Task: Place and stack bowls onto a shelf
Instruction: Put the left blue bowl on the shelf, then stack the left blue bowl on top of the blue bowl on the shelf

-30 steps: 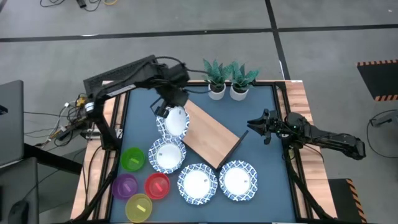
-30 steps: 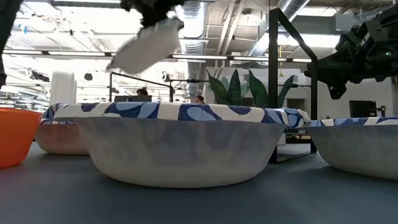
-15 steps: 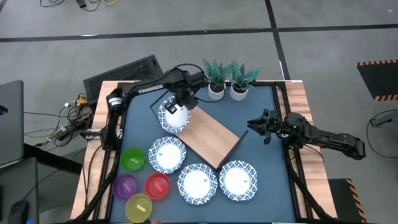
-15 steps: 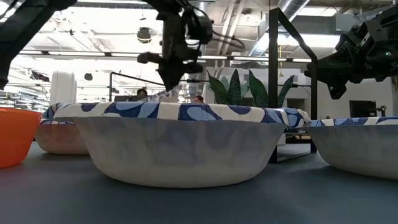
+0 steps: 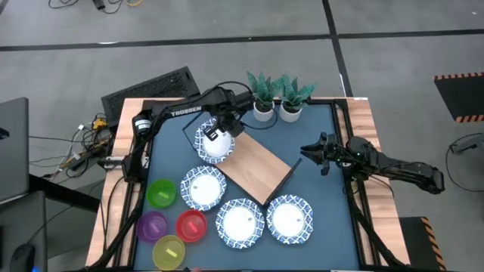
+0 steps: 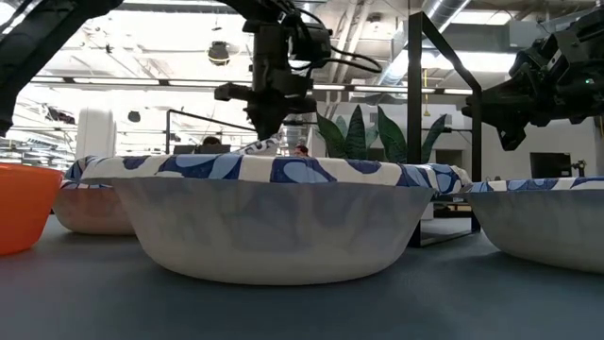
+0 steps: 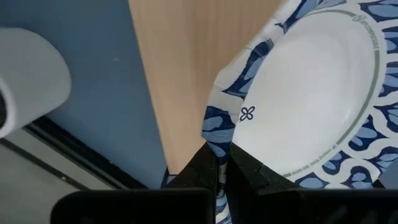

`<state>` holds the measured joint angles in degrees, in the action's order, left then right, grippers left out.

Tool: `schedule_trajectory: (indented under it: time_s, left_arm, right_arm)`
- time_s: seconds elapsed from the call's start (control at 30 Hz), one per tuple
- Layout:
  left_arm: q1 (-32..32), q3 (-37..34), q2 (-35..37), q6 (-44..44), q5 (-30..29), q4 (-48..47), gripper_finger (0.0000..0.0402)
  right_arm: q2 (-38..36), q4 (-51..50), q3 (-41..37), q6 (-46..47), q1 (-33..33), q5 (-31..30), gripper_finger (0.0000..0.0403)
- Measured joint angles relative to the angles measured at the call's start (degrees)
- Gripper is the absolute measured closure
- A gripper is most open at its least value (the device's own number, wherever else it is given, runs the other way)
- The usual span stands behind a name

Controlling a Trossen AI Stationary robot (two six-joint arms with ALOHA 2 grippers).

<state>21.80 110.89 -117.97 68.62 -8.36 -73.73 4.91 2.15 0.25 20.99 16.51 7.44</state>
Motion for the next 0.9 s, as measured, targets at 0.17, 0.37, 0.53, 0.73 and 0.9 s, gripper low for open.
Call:
schedule_trajectory:
  time_s: [0.17, 0.37, 0.53, 0.73, 0.9]
  left_arm:
    - [-0.1, 0.0, 0.0, -0.4, -1.0, 1.8, 0.039]
    - [-0.1, 0.0, 0.0, -1.9, -0.7, 2.2, 0.0355]
    - [-0.2, 0.0, 0.0, -2.5, 0.5, 4.5, 0.0321]
    - [-1.3, 0.3, 0.0, -4.4, 0.5, 8.0, 0.0287]
    - [-2.5, 5.5, 0.0, -11.6, 0.5, 7.5, 0.027]
  right_arm:
    - [0.0, 0.0, 0.0, 0.0, 0.0, 0.0, 0.028]
    - [0.0, 0.0, 0.0, 0.0, 0.0, 0.0, 0.028]
    - [0.0, 0.0, 0.0, 0.0, 0.0, 0.0, 0.028]
    - [0.0, 0.0, 0.0, 0.0, 0.0, 0.0, 0.028]
    - [0.0, 0.0, 0.0, 0.0, 0.0, 0.0, 0.028]
